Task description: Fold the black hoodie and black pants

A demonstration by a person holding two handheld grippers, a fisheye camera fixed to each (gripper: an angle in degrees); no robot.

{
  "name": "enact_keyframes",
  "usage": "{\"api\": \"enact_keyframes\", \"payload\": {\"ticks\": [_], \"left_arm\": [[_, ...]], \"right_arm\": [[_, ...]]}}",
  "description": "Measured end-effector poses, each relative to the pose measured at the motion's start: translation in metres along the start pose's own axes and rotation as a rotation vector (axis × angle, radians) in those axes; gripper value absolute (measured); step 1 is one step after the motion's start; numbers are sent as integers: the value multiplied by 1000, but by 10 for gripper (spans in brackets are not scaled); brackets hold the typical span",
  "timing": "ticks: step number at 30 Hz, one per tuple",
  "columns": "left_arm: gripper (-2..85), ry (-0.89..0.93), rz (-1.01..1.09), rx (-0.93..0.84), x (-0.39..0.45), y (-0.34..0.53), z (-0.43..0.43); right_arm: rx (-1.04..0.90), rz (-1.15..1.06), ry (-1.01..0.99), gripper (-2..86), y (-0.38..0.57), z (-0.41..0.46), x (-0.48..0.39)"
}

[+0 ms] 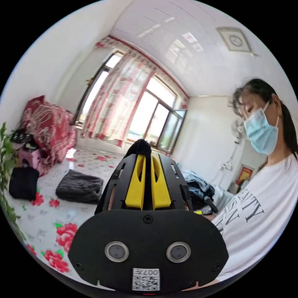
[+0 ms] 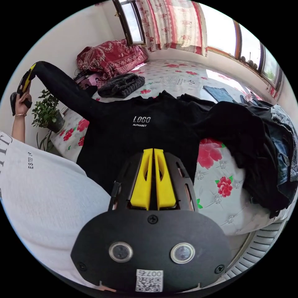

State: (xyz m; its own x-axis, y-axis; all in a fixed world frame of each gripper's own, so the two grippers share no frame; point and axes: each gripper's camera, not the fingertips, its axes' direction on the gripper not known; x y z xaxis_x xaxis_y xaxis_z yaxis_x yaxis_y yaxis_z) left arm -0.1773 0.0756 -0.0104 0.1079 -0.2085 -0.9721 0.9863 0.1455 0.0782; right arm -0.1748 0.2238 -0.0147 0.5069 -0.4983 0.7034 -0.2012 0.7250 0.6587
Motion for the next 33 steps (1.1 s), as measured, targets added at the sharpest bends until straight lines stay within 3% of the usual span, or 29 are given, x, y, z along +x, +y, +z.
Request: {"api": "enact_keyframes", "payload": {"ticks": [3,5,7,9,17,21,23,24,27,33], "left_arm": [[74,349,97,-193,72,31,103],[112,586,42,-457,112,103,197],[118,622,-14,-680,131,162,246],[117,538,-56,-752,135,205,260],[102,-80,28,-1126,76,302,263],[91,-203,-54,-1106,49,321,273],[90,-274,-113,-1196,36,358,294],[89,-285,-119,-1238,35,370,301],[75,-326,14,-1208,53,391,310],[72,-327,12,-1227,60,393,330]], "right_arm": [[52,73,7,6,2,-6,12],[49,160,-8,16,8,-1,28],[27,220,-32,26,12,4,41],[39,257,-42,35,16,3,50],[-55,268,-77,71,-9,65,63],[-167,191,-24,76,-28,118,55],[-348,85,19,76,-24,166,46],[-273,49,42,75,-23,161,41],[-304,16,20,71,-27,160,44],[-55,269,106,69,-57,99,150]]}}
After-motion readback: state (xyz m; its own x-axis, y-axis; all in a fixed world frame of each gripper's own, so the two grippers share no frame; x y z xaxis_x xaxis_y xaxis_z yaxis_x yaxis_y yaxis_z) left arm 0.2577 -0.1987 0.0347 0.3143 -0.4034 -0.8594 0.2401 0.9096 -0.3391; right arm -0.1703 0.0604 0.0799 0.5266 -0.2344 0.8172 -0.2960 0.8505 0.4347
